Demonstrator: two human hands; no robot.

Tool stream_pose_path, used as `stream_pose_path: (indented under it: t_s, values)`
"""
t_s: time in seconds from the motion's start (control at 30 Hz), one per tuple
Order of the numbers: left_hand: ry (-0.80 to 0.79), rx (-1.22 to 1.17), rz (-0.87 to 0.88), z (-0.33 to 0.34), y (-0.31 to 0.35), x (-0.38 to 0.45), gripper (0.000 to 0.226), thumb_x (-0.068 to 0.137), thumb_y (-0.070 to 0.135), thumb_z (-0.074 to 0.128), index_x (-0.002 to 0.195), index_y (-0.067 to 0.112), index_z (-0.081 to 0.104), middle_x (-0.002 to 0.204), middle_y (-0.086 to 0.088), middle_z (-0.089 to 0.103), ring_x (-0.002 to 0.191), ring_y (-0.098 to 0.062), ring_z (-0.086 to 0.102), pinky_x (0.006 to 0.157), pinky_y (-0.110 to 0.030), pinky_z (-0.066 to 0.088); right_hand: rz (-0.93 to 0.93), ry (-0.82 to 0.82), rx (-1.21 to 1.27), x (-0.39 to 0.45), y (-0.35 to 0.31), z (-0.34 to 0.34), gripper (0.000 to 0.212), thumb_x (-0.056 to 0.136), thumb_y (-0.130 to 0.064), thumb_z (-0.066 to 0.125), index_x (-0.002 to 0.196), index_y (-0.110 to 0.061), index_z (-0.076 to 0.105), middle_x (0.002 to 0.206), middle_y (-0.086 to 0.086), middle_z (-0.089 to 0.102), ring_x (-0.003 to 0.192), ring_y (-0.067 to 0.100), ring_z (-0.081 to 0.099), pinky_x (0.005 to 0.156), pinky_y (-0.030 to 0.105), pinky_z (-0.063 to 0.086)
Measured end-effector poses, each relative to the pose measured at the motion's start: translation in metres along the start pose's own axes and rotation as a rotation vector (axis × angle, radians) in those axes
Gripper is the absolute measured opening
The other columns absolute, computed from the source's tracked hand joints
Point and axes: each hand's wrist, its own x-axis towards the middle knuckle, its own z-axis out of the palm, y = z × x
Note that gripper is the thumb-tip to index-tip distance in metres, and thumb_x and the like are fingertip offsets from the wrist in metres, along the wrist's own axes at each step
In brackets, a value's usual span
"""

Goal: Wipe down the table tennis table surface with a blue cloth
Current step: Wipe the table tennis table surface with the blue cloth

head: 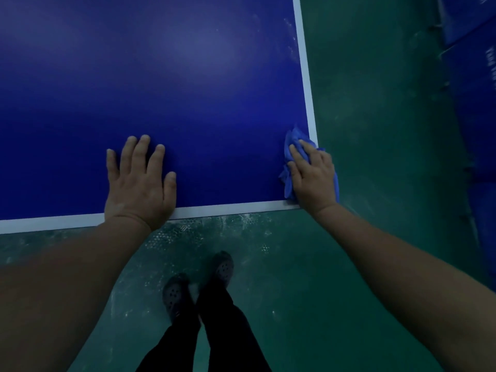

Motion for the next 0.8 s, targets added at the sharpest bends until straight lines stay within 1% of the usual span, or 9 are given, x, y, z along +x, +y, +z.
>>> stream_pose_path:
  t_s: [0.1,0.27,0.4,0.53,0.63,0.7,0.73,0.8]
  values:
    - [-0.01,0.019,-0.003,0.0,0.001,0.001,0.068,0.097,0.048,0.022,0.151,0.009,0.034,0.163,-0.015,0.02,0.153,-0.031,0.007,0.123,-0.057,-0.002,-0.014,0.002,-0.001,0.024,0.001,0.002,0.045,0.103,-0.037,0.042,0.137,-0.014,0.061,0.143,0.009,0.055,0.112,0.035,0.052,0.097,0.041,0.04]
    - [-0.039,0.05,-0.006,0.001,0.001,0.001,0.07,0.096,0.048,0.022,0.152,0.008,0.034,0.164,-0.015,0.019,0.154,-0.031,0.006,0.123,-0.057,-0.003,-0.137,0.038,-0.008,0.045,0.005,0.004,0.043,0.103,-0.033,0.043,0.136,-0.012,0.061,0.142,0.011,0.056,0.111,0.033,0.051,0.097,0.042,0.041]
    - [-0.044,0.08,-0.016,0.001,0.001,0.0,0.069,0.097,0.047,0.023,0.152,0.007,0.035,0.163,-0.016,0.021,0.154,-0.031,0.008,0.123,-0.057,0.0,-0.233,-0.02,0.015,0.068,0.014,0.004,0.043,0.103,-0.033,0.044,0.137,-0.013,0.061,0.142,0.01,0.055,0.116,0.031,0.049,0.103,0.041,0.035]
    - [-0.007,0.107,-0.022,0.002,0.001,-0.001,0.066,0.097,0.044,0.027,0.149,0.005,0.04,0.16,-0.018,0.028,0.152,-0.033,0.015,0.122,-0.059,0.006,-0.354,-0.069,0.047,0.105,0.023,0.007,0.043,0.103,-0.033,0.042,0.138,-0.015,0.059,0.143,0.009,0.054,0.118,0.033,0.052,0.102,0.043,0.038]
    - [0.034,0.133,-0.047,0.004,0.006,-0.001,0.067,0.097,0.044,0.027,0.147,0.003,0.043,0.159,-0.018,0.031,0.152,-0.027,0.016,0.122,-0.058,0.009,-0.414,-0.099,0.081,0.141,0.024,0.01,0.045,0.103,-0.035,0.04,0.138,-0.015,0.06,0.145,0.008,0.053,0.12,0.033,0.049,0.101,0.045,0.038]
    - [0.062,0.193,-0.138,0.004,0.016,-0.001,0.069,0.097,0.045,0.025,0.148,0.002,0.042,0.159,-0.019,0.031,0.152,-0.028,0.016,0.122,-0.055,0.005,-0.471,-0.118,0.085,0.164,0.023,0.009,0.047,0.103,-0.036,0.038,0.139,-0.016,0.059,0.146,0.007,0.052,0.121,0.035,0.048,0.1,0.049,0.04]
    - [0.083,0.198,-0.243,0.004,0.026,-0.002,0.07,0.097,0.045,0.024,0.149,0.002,0.039,0.16,-0.019,0.029,0.152,-0.031,0.016,0.122,-0.053,0.001,-0.489,-0.129,0.078,0.173,0.021,0.008,0.047,0.103,-0.036,0.037,0.14,-0.016,0.058,0.148,0.006,0.051,0.123,0.036,0.047,0.101,0.051,0.041]
    - [0.15,0.14,-0.502,0.009,0.063,-0.003,0.07,0.097,0.045,0.023,0.152,0.003,0.033,0.163,-0.018,0.023,0.153,-0.033,0.013,0.122,-0.049,-0.004,-0.463,-0.156,0.074,0.186,0.014,0.008,0.048,0.104,-0.036,0.035,0.145,-0.018,0.052,0.153,0.004,0.045,0.132,0.038,0.043,0.107,0.053,0.037]
